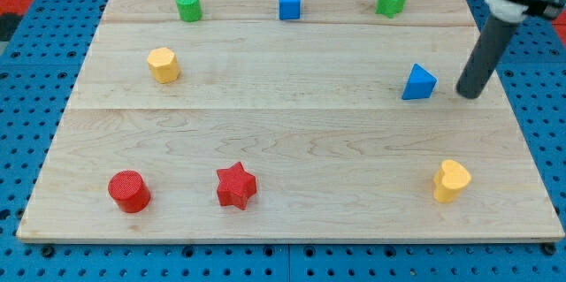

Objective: Move blue triangle below blue cube

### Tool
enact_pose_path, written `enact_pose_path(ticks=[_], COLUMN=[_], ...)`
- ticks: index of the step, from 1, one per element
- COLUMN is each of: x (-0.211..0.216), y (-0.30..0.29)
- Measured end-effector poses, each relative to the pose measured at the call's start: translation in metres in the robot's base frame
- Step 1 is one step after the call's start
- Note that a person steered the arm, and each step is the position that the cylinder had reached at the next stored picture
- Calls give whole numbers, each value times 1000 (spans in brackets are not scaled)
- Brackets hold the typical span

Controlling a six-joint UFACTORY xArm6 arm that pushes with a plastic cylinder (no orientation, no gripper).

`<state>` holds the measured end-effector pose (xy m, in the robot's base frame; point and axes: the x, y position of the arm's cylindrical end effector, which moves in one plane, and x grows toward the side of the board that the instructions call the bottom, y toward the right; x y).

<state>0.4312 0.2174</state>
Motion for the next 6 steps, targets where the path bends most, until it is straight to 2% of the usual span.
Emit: enact_pose_path(ticks=[1, 2, 3, 4, 6], x=[-51, -107, -92, -105, -111], y=[-75, -118, -154, -170, -171])
